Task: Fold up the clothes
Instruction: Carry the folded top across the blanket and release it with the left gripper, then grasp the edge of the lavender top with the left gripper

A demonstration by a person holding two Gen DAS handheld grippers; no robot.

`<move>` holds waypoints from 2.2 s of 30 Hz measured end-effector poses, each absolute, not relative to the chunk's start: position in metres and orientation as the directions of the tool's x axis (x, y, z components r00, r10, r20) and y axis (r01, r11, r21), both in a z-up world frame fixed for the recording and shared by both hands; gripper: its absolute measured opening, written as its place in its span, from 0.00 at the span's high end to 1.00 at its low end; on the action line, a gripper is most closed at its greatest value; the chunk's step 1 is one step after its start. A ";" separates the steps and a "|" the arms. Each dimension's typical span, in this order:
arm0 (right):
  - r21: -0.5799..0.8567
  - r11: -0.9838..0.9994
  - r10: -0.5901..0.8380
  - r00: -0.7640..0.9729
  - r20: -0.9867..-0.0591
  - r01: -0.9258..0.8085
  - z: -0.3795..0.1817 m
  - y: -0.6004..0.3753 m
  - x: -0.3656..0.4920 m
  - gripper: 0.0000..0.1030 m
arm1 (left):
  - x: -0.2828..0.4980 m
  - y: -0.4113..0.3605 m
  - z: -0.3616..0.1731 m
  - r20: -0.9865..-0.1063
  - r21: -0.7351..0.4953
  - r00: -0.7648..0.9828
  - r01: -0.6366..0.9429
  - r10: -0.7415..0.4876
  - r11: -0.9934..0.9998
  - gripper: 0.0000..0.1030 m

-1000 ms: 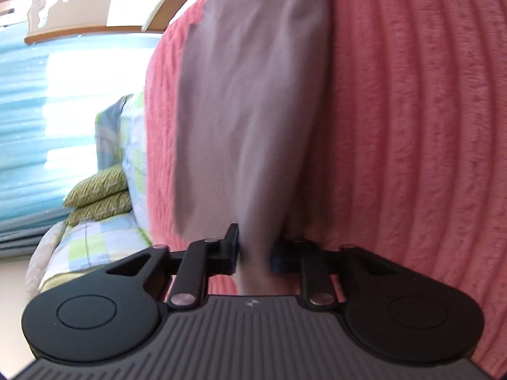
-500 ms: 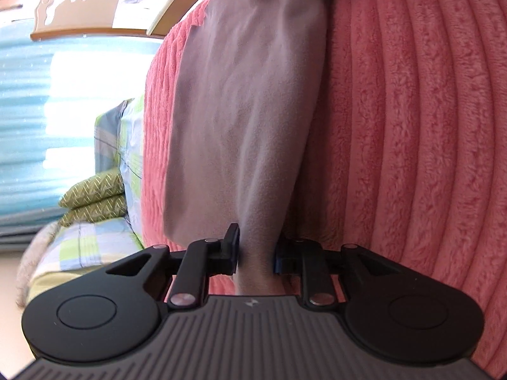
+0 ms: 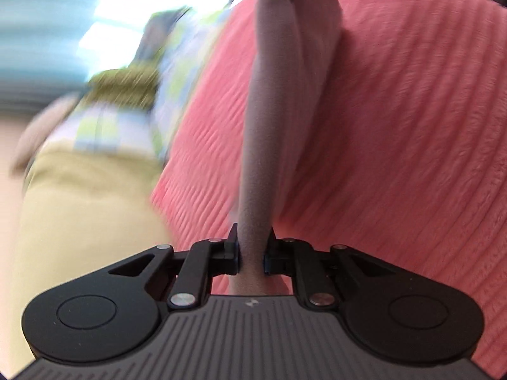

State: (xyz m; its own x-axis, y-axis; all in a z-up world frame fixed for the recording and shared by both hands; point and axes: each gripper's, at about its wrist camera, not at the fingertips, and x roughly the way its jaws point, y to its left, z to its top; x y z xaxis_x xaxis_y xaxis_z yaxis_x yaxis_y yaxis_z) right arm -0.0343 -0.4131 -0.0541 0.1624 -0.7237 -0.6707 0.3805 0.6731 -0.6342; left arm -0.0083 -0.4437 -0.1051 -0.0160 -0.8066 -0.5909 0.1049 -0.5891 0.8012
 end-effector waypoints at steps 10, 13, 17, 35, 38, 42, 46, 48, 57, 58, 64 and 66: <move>-0.688 0.724 -0.546 0.562 -0.621 -0.057 -0.076 -0.410 -0.036 0.96 | -0.049 -0.365 -0.115 -0.612 0.790 0.441 0.382 -0.657 -0.480 0.87; -0.681 0.702 -0.455 0.607 -0.652 -0.206 -0.115 -0.392 -0.078 0.96 | -0.109 -0.340 -0.147 -0.644 0.764 0.495 0.459 -0.584 -0.453 0.86; -0.674 0.667 -0.398 0.613 -0.682 -0.317 -0.148 -0.389 -0.128 0.96 | -0.168 -0.331 -0.167 -0.676 0.731 0.512 0.554 -0.530 -0.398 0.85; -0.280 0.940 -0.337 0.400 -0.853 0.195 -0.100 -0.387 -0.195 0.33 | -0.175 -0.279 -0.094 -0.914 0.340 0.277 0.921 -0.296 -0.189 0.41; -0.155 0.895 -0.346 0.430 -0.834 0.419 -0.070 -0.379 -0.199 0.33 | -0.137 -0.287 -0.069 -0.932 0.253 0.256 0.966 -0.256 0.047 0.41; -0.052 0.779 -0.432 0.474 -0.767 0.625 -0.051 -0.372 -0.191 0.25 | -0.089 -0.303 -0.029 -0.935 0.173 0.244 0.948 -0.258 0.267 0.41; 0.026 0.648 -0.534 0.479 -0.697 0.761 -0.030 -0.355 -0.158 0.21 | -0.069 -0.304 -0.011 -0.931 0.191 0.274 0.929 -0.242 0.317 0.41; 0.040 0.626 -0.556 0.481 -0.678 0.779 -0.020 -0.345 -0.158 0.20 | -0.060 -0.302 0.004 -0.932 0.153 0.253 0.925 -0.261 0.349 0.41; 0.077 0.568 -0.597 0.475 -0.646 0.819 0.009 -0.329 -0.163 0.17 | -0.064 -0.326 0.010 -0.931 0.100 0.207 0.936 -0.300 0.338 0.41; 0.086 0.561 -0.596 0.473 -0.649 0.823 0.008 -0.331 -0.164 0.16 | -0.064 -0.333 0.005 -0.932 0.102 0.206 0.939 -0.299 0.330 0.41; 0.120 0.516 -0.581 0.449 -0.679 0.848 -0.012 -0.333 -0.174 0.16 | -0.063 -0.363 -0.010 -0.930 0.114 0.181 0.969 -0.319 0.217 0.40; 0.144 0.497 -0.567 0.446 -0.693 0.856 -0.020 -0.337 -0.179 0.15 | -0.060 -0.372 -0.014 -0.927 0.109 0.152 0.984 -0.342 0.140 0.36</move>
